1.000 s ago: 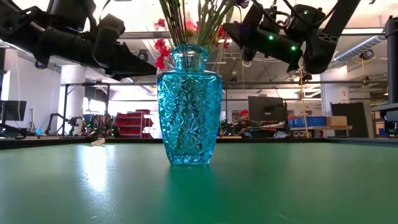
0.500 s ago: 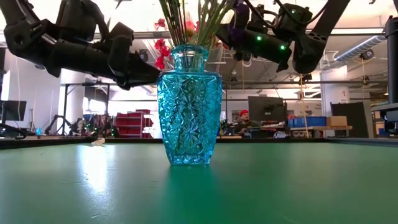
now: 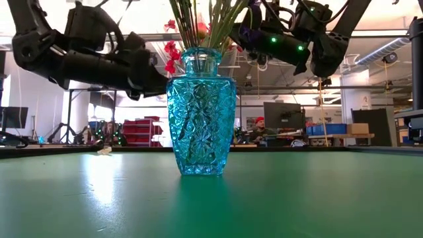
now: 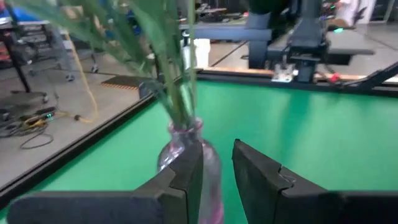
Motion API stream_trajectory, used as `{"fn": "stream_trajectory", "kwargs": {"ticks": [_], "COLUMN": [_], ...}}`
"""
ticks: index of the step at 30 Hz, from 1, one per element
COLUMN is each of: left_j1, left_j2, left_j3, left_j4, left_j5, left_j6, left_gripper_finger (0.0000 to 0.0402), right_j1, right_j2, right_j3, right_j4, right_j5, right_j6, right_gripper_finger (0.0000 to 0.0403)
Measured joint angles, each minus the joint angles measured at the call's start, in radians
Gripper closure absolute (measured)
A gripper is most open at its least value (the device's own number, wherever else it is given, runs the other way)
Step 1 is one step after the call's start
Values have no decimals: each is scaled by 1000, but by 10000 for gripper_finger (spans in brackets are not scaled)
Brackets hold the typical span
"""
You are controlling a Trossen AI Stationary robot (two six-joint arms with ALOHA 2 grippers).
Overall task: Sort flowers into vase by color
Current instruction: Put the pink tulip into the purple vase
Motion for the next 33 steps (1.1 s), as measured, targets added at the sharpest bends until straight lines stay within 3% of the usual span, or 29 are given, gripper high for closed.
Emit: {"fn": "stream_trajectory", "kwargs": {"ticks": [4, 12, 17, 20, 23, 29, 33], "left_j1": [0, 8, 8, 8, 6, 6, 7], "left_j2": [68, 220, 272, 296, 313, 314, 314], "left_j3": [32, 103, 100, 99, 98, 99, 111], "left_j4": [5, 54, 125, 117, 116, 117, 118], "left_j5": [7, 7, -77, -130, -113, -90, -90], "left_j6": [-17, -22, -83, -174, -226, -192, -128], "left_gripper_finger": [302, 195, 142, 121, 107, 94, 62], "right_j1": [0, 0, 0, 0, 0, 0, 0], "right_j2": [0, 0, 1, 1, 1, 1, 1], "right_j3": [0, 0, 0, 0, 0, 0, 0], "right_j4": [-4, -42, -64, -66, -65, -65, -65], "right_j5": [12, 12, 11, 11, 11, 10, 8], "right_j6": [7, 14, 14, 9, -4, -5, -4], "right_gripper_finger": [390, 390, 390, 390, 390, 390, 390]}}
